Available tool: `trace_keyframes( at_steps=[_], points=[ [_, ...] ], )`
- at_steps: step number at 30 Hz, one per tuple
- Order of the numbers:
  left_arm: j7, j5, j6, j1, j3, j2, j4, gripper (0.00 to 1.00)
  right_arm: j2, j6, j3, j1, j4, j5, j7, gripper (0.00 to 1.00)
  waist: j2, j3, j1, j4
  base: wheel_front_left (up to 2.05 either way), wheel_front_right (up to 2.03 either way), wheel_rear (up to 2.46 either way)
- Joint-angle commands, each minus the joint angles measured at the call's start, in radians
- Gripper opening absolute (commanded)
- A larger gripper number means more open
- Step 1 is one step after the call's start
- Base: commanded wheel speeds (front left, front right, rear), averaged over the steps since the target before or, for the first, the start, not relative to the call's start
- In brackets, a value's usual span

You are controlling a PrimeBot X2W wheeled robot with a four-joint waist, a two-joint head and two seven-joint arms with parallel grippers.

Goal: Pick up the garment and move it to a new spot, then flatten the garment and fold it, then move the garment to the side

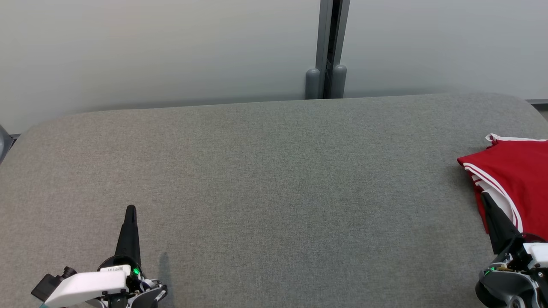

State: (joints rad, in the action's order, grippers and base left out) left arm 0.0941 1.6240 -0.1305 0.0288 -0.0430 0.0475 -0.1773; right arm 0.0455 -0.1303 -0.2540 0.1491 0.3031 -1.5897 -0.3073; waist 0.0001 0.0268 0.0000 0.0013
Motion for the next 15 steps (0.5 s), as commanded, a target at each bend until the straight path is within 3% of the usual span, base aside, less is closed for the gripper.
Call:
trace_keyframes(
  at_steps=[1,15],
  points=[
    [-0.001,0.003,-0.003,0.015,0.005,0.002,-0.002,0.0,0.009,-0.001,-0.002,0.003,0.0,-0.005,0.001,0.0,-0.0001,0.0,0.0,0.0,0.0,0.0,0.0],
    [-0.001,0.003,-0.003,0.015,0.005,0.002,-0.002,0.0,0.009,-0.001,-0.002,0.003,0.0,-0.005,0.001,0.0,-0.0001,0.0,0.0,0.0,0.0,0.0,0.0]
  ],
)
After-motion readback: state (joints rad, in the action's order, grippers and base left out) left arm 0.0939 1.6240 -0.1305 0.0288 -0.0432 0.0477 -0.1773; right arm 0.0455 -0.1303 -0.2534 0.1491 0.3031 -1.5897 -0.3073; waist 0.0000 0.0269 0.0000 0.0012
